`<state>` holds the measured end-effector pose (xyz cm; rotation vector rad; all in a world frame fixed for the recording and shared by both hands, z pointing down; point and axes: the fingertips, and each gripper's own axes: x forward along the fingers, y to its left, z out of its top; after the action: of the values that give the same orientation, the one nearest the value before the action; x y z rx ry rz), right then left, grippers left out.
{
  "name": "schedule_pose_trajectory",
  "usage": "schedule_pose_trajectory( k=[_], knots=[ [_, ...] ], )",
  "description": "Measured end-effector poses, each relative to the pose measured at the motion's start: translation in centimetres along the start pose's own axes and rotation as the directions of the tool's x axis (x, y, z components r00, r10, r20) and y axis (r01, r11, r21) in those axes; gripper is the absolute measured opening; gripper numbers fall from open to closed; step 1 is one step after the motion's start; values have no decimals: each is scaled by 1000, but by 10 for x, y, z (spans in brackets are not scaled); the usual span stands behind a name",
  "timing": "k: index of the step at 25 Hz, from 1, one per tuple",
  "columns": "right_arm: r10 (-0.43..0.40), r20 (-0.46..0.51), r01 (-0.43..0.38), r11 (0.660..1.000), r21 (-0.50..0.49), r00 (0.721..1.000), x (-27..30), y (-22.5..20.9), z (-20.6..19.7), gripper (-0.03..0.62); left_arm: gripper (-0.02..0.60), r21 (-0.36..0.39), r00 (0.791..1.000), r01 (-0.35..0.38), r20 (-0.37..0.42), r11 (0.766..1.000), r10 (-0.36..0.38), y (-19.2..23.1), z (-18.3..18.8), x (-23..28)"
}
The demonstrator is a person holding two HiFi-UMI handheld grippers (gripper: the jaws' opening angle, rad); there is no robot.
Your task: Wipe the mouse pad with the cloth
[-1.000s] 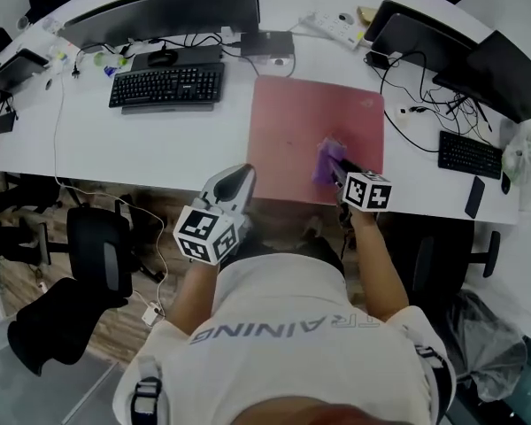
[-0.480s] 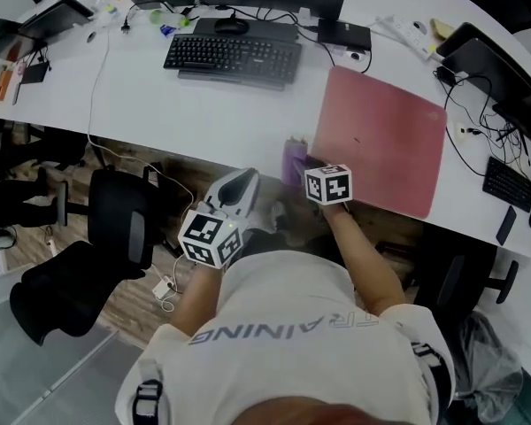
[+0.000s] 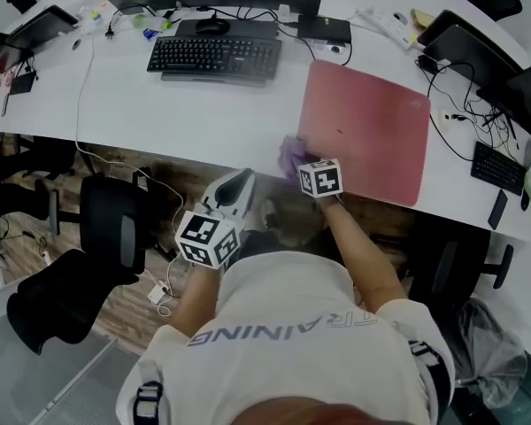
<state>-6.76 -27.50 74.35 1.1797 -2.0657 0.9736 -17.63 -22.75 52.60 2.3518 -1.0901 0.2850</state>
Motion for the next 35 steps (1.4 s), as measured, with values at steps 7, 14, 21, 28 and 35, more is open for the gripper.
schedule_pose_trajectory(
  k=[7, 14, 21, 28, 35],
  knots=[
    [-13, 3, 13, 1000, 23, 1000, -41, -53, -27, 100, 32, 18, 1000, -21, 14, 1000, 21, -51, 3, 18],
    [-25, 25, 23, 998, 59, 999, -90, -122, -52, 100, 32, 29, 999, -37, 35, 999, 36, -102, 6, 44],
    [-41, 39, 37, 995, 93, 998, -140, -188, -81, 100, 32, 29, 999, -11, 42, 1000, 10, -159, 0, 81],
    [-108, 51, 102, 989, 107, 993, -193, -255, -111, 100, 32, 46, 998, 49, 47, 998, -51, -213, -1, 118],
    [-241, 83, 223, 958, 182, 967, -249, -319, -140, 100, 32, 62, 994, 99, 33, 993, -101, -242, -11, 135]
  ],
)
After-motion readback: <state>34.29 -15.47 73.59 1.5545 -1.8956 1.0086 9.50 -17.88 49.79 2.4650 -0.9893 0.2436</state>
